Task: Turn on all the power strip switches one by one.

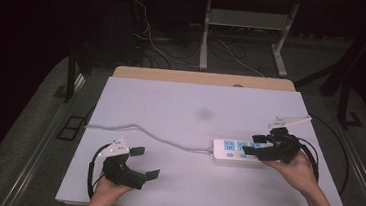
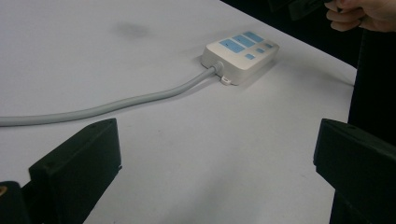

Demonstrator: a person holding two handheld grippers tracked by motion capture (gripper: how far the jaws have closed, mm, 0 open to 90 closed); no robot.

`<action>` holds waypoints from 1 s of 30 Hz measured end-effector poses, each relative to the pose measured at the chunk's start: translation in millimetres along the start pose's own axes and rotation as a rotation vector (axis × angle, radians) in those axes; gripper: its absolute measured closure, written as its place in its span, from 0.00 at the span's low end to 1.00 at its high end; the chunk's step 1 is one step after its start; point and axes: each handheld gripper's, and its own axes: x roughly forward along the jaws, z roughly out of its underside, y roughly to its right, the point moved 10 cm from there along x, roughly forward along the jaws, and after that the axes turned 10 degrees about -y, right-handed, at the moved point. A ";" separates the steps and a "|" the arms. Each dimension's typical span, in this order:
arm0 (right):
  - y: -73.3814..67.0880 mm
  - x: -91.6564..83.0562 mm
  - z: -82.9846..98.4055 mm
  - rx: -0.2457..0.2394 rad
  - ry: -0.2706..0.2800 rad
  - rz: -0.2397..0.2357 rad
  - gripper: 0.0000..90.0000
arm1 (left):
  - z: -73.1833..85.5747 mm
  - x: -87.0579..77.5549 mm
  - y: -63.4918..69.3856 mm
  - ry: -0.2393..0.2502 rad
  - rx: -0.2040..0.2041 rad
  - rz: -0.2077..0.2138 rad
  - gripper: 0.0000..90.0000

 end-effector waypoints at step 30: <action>-16.7 -2.4 69.8 0.149 0.181 -0.003 0.01 | 0.9 2.7 -2.3 -0.013 -0.005 -0.001 0.00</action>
